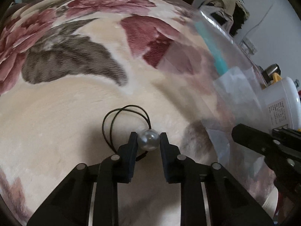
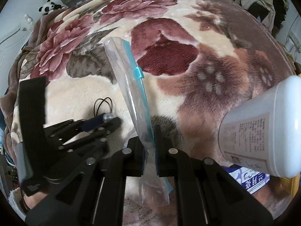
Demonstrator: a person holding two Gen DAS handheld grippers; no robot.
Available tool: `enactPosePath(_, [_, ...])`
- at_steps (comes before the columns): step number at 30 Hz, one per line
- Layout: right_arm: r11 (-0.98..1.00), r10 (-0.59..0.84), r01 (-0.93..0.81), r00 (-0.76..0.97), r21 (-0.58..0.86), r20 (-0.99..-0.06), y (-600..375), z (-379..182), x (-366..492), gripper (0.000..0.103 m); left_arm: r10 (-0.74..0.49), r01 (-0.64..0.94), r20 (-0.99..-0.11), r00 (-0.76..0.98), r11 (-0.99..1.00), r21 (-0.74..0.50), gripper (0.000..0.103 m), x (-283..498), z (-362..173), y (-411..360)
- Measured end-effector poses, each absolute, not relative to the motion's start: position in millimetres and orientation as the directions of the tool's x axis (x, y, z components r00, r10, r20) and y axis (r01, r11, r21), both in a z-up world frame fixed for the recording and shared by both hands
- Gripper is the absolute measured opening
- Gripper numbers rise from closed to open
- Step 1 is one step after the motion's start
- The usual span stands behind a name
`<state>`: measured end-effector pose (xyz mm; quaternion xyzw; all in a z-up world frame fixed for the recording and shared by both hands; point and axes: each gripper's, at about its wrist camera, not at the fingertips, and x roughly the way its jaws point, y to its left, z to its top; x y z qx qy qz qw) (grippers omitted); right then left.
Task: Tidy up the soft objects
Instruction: 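Grasp the clear plastic bag with the right tool while the left tool grasps the pearl hair tie, then carry the clear bag and hair tie with both tools over the yellow basket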
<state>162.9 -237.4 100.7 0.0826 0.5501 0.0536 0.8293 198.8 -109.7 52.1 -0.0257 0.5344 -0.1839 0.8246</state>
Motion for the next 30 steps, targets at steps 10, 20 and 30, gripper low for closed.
enactPosePath(10, [0.97,0.234,-0.03,0.36,0.24,-0.903,-214.7,92.0,146.0,0.009,-0.284,0.16,-0.879,0.382,0.958,-0.239,0.023,163.9,68.2,-56.1])
enactPosePath(20, [0.969,0.247,-0.067,0.36,0.239,-0.9,-194.2,107.8,129.1,0.009,-0.273,0.105,-0.879,0.392,0.962,-0.252,0.023,140.1,85.9,-20.4])
enactPosePath(30, [0.966,0.257,-0.102,0.412,0.236,-0.874,-186.1,143.5,122.4,0.009,-0.245,0.111,-0.861,0.446,0.969,-0.219,0.023,131.8,127.9,-17.3])
